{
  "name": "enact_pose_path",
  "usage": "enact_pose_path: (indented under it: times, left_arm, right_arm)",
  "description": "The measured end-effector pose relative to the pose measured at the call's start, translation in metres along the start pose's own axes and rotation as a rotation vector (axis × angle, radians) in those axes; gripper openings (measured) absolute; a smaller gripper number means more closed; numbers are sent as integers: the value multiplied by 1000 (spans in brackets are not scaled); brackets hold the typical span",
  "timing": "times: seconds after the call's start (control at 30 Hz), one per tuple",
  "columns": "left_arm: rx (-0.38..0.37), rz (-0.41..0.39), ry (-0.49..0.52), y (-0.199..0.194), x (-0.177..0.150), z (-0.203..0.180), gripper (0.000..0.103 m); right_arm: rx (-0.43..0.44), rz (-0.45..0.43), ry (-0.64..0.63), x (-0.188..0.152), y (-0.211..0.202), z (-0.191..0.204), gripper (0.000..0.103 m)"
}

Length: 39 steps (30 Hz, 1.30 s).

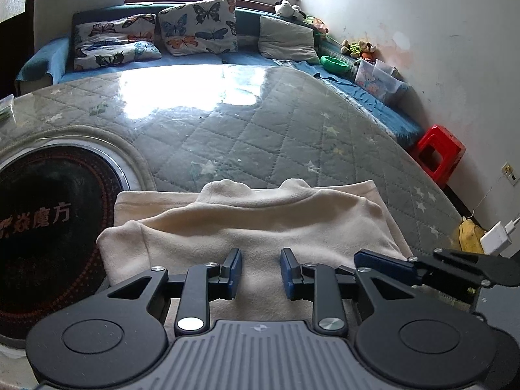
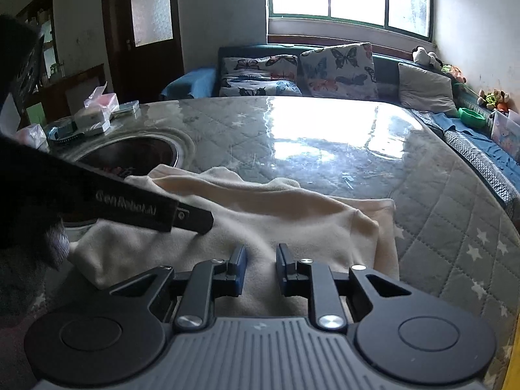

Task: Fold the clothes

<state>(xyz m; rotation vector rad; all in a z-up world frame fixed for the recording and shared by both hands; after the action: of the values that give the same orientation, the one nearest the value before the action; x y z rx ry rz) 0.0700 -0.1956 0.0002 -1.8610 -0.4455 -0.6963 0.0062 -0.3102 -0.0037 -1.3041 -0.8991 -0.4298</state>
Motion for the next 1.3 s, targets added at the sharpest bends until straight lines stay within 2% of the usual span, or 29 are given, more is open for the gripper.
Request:
enact_pose_path:
  times: [0.1, 0.33, 0.63, 0.8, 0.87, 0.97, 1.03, 1.17, 1.3]
  left_arm:
    - [-10, -1, -15, -5, -2, 3, 30]
    - [-4, -9, -6, -24, -16, 12, 30]
    - [30, -66, 73, -53, -40, 21, 34]
    - [52, -95, 104, -65, -52, 26, 37]
    - [60, -95, 90, -68, -56, 31, 37]
    - [68, -80, 51, -68, -63, 42, 37]
    - [70, -65, 24, -68, -67, 49, 38]
    - [57, -59, -15, -72, -73, 56, 41]
    - [53, -58, -24, -77, -75, 54, 47]
  right_arm:
    - [6, -13, 1, 1, -7, 1, 25]
    - [20, -17, -25, -10, -24, 11, 25]
    - [-4, 21, -87, -30, -30, 23, 25]
    - [1, -17, -85, -21, -39, 27, 30]
    - [9, -28, -86, -18, -38, 30, 35]
    - [18, -17, -91, -20, -32, 35, 36]
    - [20, 1, -95, -26, -27, 38, 42]
    - [27, 7, -88, -31, -27, 40, 43]
    - [26, -1, -69, -33, -34, 37, 50]
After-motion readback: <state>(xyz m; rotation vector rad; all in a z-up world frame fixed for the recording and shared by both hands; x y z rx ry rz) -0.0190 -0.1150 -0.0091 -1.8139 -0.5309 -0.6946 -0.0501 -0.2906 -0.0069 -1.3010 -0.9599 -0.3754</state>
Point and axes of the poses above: each gripper's, at about its wrist camera, not at the fingertips, and y roughly the way its jaws point, z to its left, x to its top, the point moved 6 cm from there along y, roughly the way its jaws point, and after that the axes turned 3 degrees about -x, right-handed, at the moved point
